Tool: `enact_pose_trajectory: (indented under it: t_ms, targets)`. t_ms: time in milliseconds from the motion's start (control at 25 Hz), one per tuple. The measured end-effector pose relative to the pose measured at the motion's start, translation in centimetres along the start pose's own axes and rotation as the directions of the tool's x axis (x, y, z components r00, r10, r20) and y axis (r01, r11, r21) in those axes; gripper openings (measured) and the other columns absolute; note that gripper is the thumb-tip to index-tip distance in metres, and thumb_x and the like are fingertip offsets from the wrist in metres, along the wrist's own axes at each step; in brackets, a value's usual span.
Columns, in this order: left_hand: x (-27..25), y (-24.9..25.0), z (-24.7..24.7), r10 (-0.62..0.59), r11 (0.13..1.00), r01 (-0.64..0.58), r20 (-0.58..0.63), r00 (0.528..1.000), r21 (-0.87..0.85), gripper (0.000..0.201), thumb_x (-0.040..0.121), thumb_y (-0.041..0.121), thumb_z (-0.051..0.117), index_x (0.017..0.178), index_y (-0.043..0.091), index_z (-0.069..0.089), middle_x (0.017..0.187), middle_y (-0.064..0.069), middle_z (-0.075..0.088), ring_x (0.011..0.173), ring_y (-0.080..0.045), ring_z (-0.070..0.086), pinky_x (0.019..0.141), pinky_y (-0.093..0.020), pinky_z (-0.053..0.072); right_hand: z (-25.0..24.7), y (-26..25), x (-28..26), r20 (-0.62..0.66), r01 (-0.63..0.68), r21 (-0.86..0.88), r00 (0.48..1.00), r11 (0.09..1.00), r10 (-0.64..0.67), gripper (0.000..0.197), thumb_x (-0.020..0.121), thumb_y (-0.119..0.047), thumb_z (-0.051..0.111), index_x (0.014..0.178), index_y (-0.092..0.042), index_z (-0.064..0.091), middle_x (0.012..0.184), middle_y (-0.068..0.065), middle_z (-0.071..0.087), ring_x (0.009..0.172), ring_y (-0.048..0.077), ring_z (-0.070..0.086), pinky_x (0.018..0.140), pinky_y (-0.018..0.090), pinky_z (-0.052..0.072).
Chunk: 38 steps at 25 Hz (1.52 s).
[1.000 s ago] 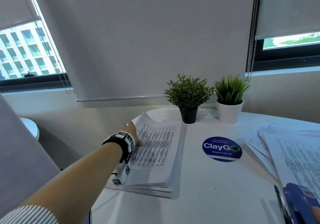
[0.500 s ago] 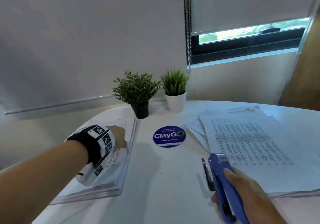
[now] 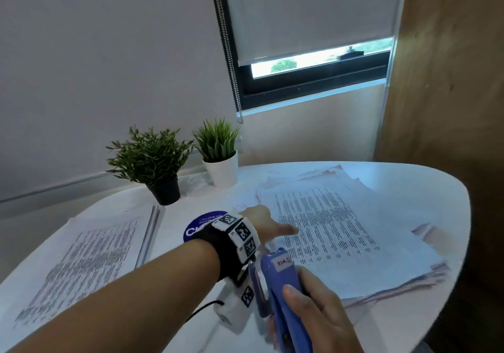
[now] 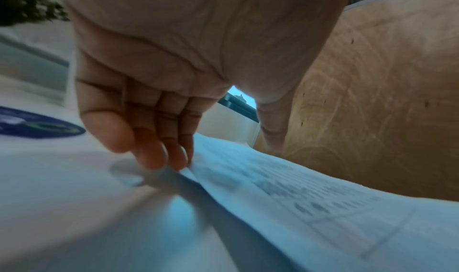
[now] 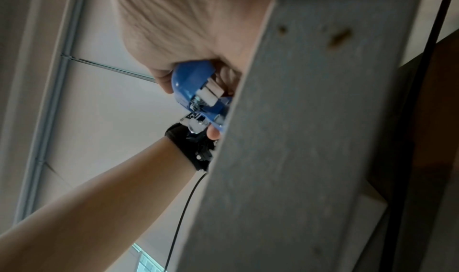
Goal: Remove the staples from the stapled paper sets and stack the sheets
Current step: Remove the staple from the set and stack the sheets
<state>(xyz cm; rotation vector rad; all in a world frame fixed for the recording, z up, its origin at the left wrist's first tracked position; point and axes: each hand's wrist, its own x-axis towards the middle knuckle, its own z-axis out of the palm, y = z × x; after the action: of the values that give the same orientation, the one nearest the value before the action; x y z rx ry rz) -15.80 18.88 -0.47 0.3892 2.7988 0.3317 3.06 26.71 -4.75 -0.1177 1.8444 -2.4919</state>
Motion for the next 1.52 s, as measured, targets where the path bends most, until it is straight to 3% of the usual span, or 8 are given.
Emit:
enact_pose_trajectory:
  t_ms: [240, 480, 760, 880, 1040, 1240, 1320, 1520]
  targets:
    - [-0.2, 0.7, 0.9, -0.032, 0.992, 0.023, 0.071, 0.997, 0.127, 0.068, 0.066, 0.074, 0.068, 0.056, 0.016, 0.034, 0.052, 0.002, 0.032, 0.046, -0.015, 0.031, 0.046, -0.028, 0.021, -0.2, 0.3, 0.0, -0.018, 0.07, 0.077, 0.997, 0.995, -0.069, 0.04, 0.067, -0.051, 0.063, 0.1, -0.031, 0.071, 0.078, 0.025, 0.069, 0.068, 0.033, 0.061, 0.062, 0.037, 0.047]
    - [-0.4, 0.5, 1.3, -0.049, 0.971, 0.064, 0.07, 0.996, -0.229, 0.057, 0.069, 0.046, 0.083, 0.054, 0.016, 0.037, 0.044, 0.005, 0.036, 0.04, -0.009, 0.035, 0.042, -0.021, 0.026, -0.3, 0.5, 0.0, -0.067, 0.157, 0.095, 0.986, 0.983, -0.151, 0.045, 0.065, -0.054, 0.061, 0.106, -0.036, 0.07, 0.081, 0.025, 0.069, 0.068, 0.034, 0.064, 0.06, 0.036, 0.05]
    - [-1.0, 0.5, 1.9, -0.049, 0.924, 0.012, -0.088, 0.995, -0.383, 0.032, 0.086, 0.017, 0.068, 0.063, 0.011, 0.046, 0.062, -0.002, 0.041, 0.057, -0.014, 0.039, 0.05, -0.023, 0.028, -0.3, 0.6, -0.4, -0.056, 0.278, 0.042, 0.96, 0.96, -0.275, 0.038, 0.072, -0.051, 0.059, 0.106, -0.038, 0.07, 0.081, 0.017, 0.07, 0.072, 0.027, 0.066, 0.065, 0.033, 0.053]
    - [-1.7, 0.6, 1.6, -0.048, 0.845, -0.098, -0.257, 0.965, -0.526, 0.002, 0.087, 0.011, 0.062, 0.085, 0.009, 0.061, 0.07, -0.002, 0.057, 0.062, -0.015, 0.053, 0.054, -0.021, 0.04, -0.2, 0.5, -0.6, -0.077, 0.324, -0.009, 0.943, 0.946, -0.324, 0.035, 0.073, -0.05, 0.058, 0.105, -0.04, 0.069, 0.084, 0.011, 0.072, 0.076, 0.026, 0.068, 0.068, 0.029, 0.054]
    - [-3.5, -0.3, 1.3, -0.125, 0.742, -0.186, -0.405, 0.906, -0.644, 0.021, 0.086, 0.003, 0.06, 0.07, 0.012, 0.052, 0.062, -0.001, 0.049, 0.056, -0.017, 0.046, 0.052, -0.025, 0.037, 0.1, 0.1, -1.3, -0.159, 0.353, -0.024, 0.922, 0.935, -0.352, 0.032, 0.07, -0.051, 0.058, 0.1, -0.044, 0.069, 0.084, 0.012, 0.071, 0.072, 0.026, 0.07, 0.065, 0.032, 0.056]
    - [-7.3, -4.7, 2.9, -0.312, 0.615, -0.099, -0.357, 0.88, -0.782, 0.025, 0.085, -0.002, 0.064, 0.071, 0.009, 0.047, 0.069, -0.011, 0.057, 0.063, -0.024, 0.056, 0.06, -0.037, 0.049, -1.0, -4.4, -2.1, -0.212, 0.363, 0.027, 0.913, 0.931, -0.349, 0.023, 0.072, -0.046, 0.066, 0.092, -0.037, 0.072, 0.075, 0.015, 0.069, 0.064, 0.021, 0.067, 0.052, 0.027, 0.053]
    - [-9.4, -6.1, 3.9, -0.375, 0.537, -0.042, -0.283, 0.883, -0.843, 0.018, 0.083, -0.002, 0.067, 0.085, 0.005, 0.051, 0.087, -0.019, 0.065, 0.079, -0.034, 0.065, 0.076, -0.048, 0.056, -2.2, -6.1, -1.9, -0.288, 0.406, -0.001, 0.875, 0.914, -0.389, 0.013, 0.08, -0.038, 0.071, 0.091, -0.031, 0.072, 0.073, 0.01, 0.07, 0.064, 0.02, 0.068, 0.051, 0.027, 0.053]
    - [-14.7, -8.5, 5.9, -0.426, 0.26, 0.031, -0.086, 0.9, -0.965, 0.049, 0.08, -0.016, 0.066, 0.122, 0.0, 0.045, 0.105, -0.024, 0.068, 0.095, -0.034, 0.068, 0.086, -0.042, 0.054, -6.3, -7.4, -0.8, -0.5, 0.351, -0.034, 0.804, 0.936, -0.32, 0.019, 0.098, -0.033, 0.049, 0.095, -0.023, 0.065, 0.069, -0.001, 0.07, 0.061, 0.018, 0.068, 0.058, 0.034, 0.055]
